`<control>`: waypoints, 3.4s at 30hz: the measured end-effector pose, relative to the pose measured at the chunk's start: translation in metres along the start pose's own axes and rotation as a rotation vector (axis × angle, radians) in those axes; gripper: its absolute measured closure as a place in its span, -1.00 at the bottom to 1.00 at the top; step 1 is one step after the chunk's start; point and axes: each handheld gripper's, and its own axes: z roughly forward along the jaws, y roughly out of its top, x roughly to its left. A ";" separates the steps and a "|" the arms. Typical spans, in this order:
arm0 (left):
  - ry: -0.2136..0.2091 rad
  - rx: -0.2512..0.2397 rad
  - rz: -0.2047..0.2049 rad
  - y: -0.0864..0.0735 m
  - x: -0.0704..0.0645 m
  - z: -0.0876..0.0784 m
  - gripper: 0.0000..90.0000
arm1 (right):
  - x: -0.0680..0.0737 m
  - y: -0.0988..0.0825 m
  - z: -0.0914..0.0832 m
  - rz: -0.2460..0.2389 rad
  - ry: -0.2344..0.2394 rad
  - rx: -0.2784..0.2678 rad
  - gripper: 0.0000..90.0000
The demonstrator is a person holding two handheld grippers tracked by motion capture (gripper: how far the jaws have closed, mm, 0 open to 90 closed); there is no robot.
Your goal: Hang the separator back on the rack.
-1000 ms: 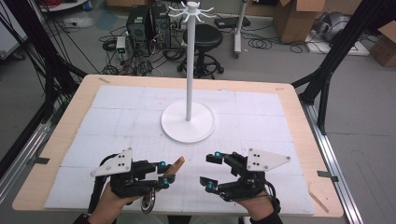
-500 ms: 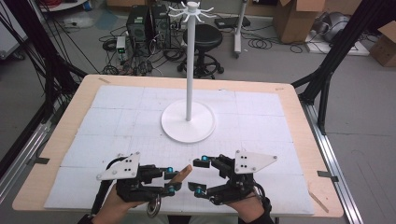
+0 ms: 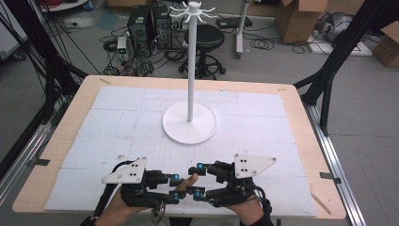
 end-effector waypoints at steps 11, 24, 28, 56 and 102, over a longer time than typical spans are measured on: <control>-0.020 -0.002 0.009 0.001 -0.001 0.000 0.50 | 0.002 -0.001 0.001 0.025 0.006 -0.003 0.56; -0.008 0.003 -0.001 0.000 -0.002 0.001 0.32 | 0.016 0.011 0.013 0.065 -0.077 0.054 0.58; 0.027 0.014 0.010 0.001 -0.002 -0.001 0.14 | 0.021 0.014 0.019 0.054 -0.121 0.087 0.59; 0.391 0.112 0.031 -0.001 -0.012 0.007 0.18 | 0.041 0.031 0.043 0.050 -0.547 0.073 0.59; -0.143 0.151 0.030 0.008 -0.017 0.012 0.56 | 0.012 0.016 0.015 -0.024 0.185 0.007 0.59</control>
